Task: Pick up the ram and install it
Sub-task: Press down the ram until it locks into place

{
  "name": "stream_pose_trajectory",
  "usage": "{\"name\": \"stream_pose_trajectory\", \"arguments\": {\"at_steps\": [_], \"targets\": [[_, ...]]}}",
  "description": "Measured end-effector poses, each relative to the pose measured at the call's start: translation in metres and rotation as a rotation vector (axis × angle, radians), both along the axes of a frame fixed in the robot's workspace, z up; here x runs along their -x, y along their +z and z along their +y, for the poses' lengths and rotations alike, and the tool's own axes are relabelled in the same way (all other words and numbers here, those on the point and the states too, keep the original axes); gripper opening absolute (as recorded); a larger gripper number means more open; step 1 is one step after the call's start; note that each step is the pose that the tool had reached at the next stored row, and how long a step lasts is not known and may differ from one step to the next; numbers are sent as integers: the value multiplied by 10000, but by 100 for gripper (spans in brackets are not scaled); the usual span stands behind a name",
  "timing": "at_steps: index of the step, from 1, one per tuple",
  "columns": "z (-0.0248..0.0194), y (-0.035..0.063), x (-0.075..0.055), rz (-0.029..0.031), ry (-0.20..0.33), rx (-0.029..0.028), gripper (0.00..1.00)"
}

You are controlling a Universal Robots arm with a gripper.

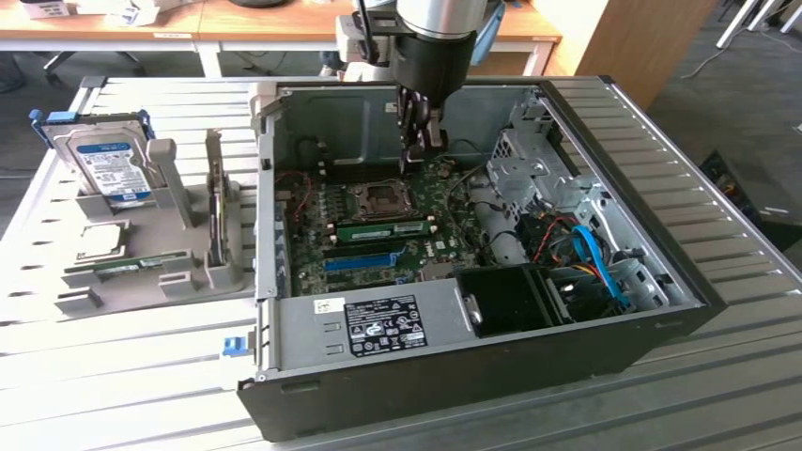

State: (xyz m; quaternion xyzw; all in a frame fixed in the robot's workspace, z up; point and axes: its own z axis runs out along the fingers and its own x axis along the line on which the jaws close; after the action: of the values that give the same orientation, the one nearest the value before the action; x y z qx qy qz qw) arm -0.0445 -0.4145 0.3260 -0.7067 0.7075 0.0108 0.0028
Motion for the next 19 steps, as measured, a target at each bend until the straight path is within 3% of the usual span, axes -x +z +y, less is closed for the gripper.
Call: {"name": "stream_pose_trajectory", "arguments": {"at_steps": [19], "targets": [[0,0,-415,2,1,1,11]]}}
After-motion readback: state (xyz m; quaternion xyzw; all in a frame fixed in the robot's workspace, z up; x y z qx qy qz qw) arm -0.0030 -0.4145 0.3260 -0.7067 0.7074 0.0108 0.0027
